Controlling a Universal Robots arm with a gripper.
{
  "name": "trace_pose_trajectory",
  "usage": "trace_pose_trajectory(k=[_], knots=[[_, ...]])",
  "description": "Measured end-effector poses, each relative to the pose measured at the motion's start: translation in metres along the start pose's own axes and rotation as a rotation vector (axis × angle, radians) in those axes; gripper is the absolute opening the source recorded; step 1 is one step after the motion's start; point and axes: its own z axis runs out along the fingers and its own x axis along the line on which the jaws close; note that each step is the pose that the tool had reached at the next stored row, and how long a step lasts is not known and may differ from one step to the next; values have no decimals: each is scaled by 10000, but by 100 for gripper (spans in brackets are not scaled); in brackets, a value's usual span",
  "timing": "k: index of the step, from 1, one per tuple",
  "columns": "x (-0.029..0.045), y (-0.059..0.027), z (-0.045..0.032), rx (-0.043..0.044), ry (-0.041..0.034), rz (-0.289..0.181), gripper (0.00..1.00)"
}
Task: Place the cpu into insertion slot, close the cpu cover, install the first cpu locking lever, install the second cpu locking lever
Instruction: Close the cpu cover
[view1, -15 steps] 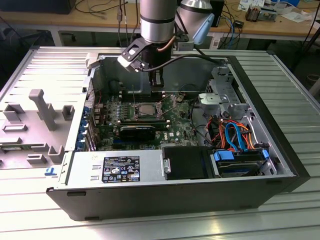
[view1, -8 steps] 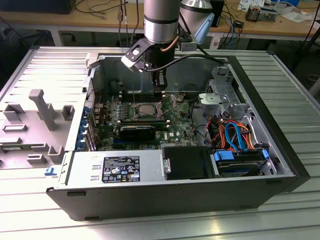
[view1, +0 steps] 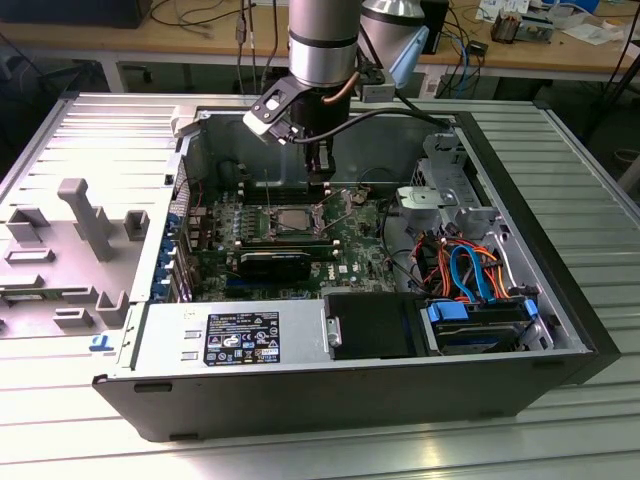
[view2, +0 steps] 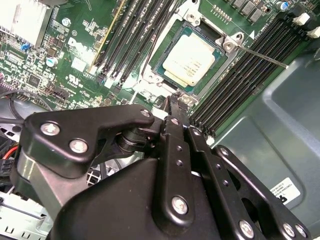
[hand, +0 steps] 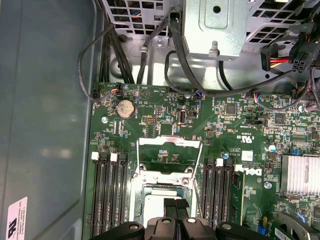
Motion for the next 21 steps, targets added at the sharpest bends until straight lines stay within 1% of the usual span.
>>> trace_pose_trajectory(k=[6, 11, 15, 16, 17, 18, 20, 21], knots=[[0, 1, 0, 0, 0, 0, 11], [-3, 51, 4, 0, 0, 0, 11], [-7, 119, 11, 0, -5, 0, 11], [-8, 141, 13, 2, -17, 0, 11], [-11, 171, 16, 1, -21, 0, 11], [-14, 226, 19, 1, -19, 0, 11], [-17, 268, 20, 2, -22, 0, 11], [-18, 303, 23, 2, -22, 1, 11]])
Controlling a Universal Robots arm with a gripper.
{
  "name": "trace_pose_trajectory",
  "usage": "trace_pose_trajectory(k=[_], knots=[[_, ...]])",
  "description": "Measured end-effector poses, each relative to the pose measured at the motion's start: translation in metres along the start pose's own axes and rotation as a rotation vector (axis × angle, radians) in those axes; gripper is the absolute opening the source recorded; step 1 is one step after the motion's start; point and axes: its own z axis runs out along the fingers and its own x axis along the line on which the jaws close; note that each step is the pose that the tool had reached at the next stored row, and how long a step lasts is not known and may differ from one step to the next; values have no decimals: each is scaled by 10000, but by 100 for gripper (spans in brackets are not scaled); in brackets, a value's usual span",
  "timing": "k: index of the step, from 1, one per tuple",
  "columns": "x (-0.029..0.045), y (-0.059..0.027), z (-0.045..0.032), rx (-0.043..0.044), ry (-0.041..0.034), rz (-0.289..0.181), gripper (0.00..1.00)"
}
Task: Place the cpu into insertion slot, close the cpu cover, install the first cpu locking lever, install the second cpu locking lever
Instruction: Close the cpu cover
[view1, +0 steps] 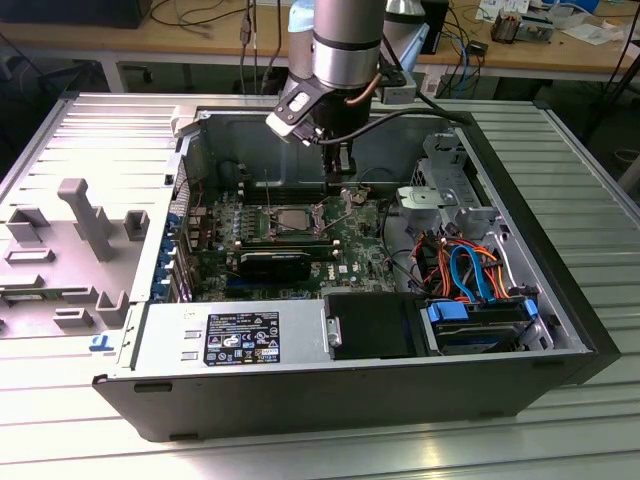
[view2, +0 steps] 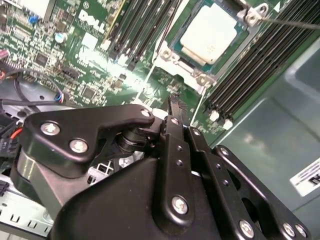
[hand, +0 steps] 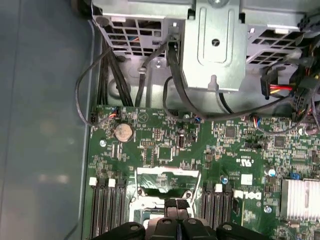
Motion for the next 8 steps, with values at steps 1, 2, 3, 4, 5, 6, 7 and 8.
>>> trace_pose_trajectory(k=[1, 2, 3, 4, 5, 6, 7, 8], knots=[[-2, 53, 9, 0, 1, -2, 11], [-4, 104, 17, 0, 1, 0, 11], [-4, 129, 22, 0, 0, 0, 11], [-2, 164, 29, 1, -5, -2, 11], [4, 209, 38, 1, -10, -1, 11], [17, 258, 44, 2, -10, 2, 11], [32, 292, 47, 2, -13, 19, 11], [38, 321, 51, 2, -15, 25, 11]])
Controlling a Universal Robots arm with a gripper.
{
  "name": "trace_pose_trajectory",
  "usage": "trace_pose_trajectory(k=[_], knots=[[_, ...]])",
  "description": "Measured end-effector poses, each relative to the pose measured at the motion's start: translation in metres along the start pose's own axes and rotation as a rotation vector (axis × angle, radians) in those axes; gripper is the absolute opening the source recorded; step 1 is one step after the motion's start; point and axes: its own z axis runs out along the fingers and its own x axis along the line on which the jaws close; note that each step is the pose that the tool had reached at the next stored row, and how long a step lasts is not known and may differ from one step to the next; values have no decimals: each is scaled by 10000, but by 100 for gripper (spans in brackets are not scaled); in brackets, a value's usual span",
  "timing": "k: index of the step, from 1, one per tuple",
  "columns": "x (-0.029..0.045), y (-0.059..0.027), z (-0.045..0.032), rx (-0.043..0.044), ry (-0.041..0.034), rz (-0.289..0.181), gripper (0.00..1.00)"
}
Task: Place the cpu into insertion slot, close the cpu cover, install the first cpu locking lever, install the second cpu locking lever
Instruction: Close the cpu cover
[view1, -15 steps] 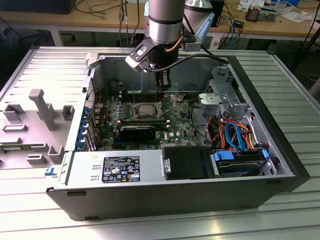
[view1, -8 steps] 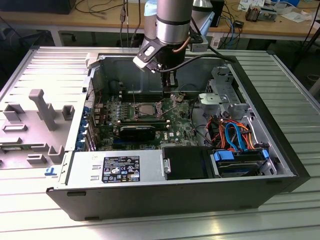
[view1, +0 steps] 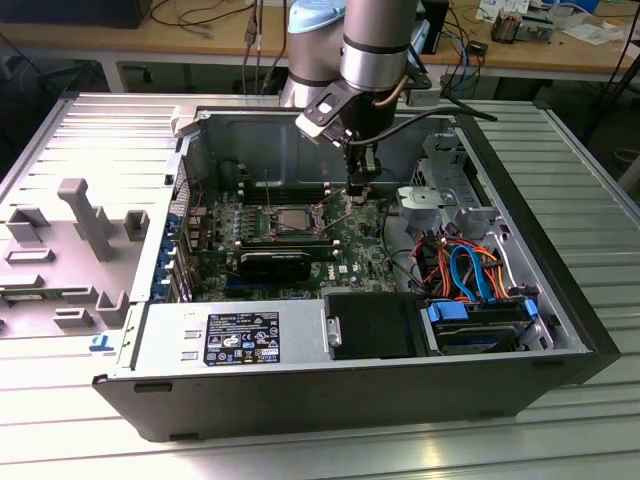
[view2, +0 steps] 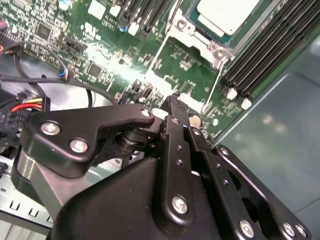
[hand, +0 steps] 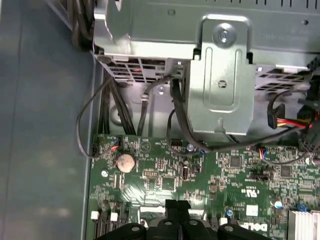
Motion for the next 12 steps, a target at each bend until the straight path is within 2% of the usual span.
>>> trace_pose_trajectory(k=[6, 8, 12], knots=[[19, 142, 45, 2, -34, 1, 11], [22, 154, 109, 2, -34, 3, 11], [22, 156, 111, 3, -36, 1, 11]])
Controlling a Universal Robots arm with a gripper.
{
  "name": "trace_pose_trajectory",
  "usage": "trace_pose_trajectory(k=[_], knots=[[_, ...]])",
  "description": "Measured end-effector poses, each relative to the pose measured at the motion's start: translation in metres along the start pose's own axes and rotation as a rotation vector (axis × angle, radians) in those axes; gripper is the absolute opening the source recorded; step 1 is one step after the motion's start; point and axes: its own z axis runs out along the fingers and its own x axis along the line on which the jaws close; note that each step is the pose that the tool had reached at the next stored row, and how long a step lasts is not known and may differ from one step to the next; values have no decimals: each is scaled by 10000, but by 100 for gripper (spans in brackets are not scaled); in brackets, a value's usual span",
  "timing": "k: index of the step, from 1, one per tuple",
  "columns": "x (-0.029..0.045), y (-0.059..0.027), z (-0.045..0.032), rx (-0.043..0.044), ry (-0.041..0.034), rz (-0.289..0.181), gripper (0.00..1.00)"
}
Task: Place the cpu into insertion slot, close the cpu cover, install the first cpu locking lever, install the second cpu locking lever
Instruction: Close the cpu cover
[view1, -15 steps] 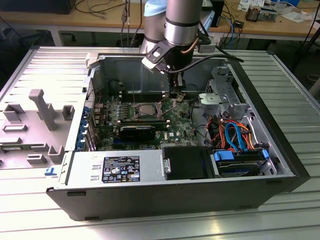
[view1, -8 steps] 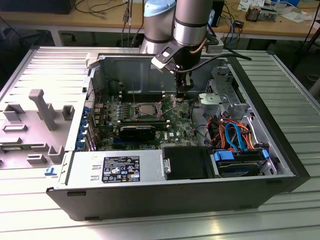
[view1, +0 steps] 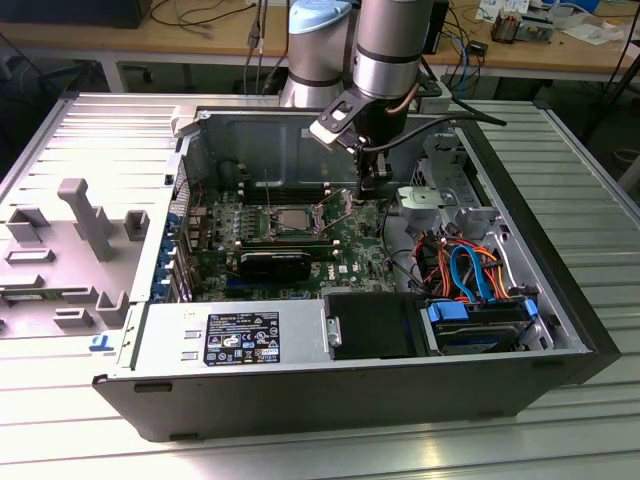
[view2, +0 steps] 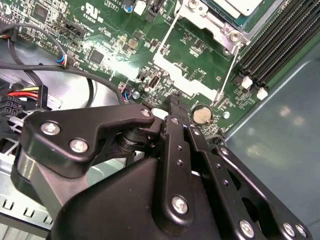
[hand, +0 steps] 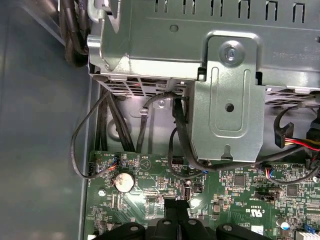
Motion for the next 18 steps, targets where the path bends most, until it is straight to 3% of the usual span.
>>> trace_pose_trajectory(k=[9, 15, 17, 18], knots=[[1, 1, 13, -1, -2, 0, 11], [5, -1, 128, 1, -17, 1, 11], [7, -34, 134, 2, -18, 0, 11], [10, -91, 134, 0, -2, -2, 11]])
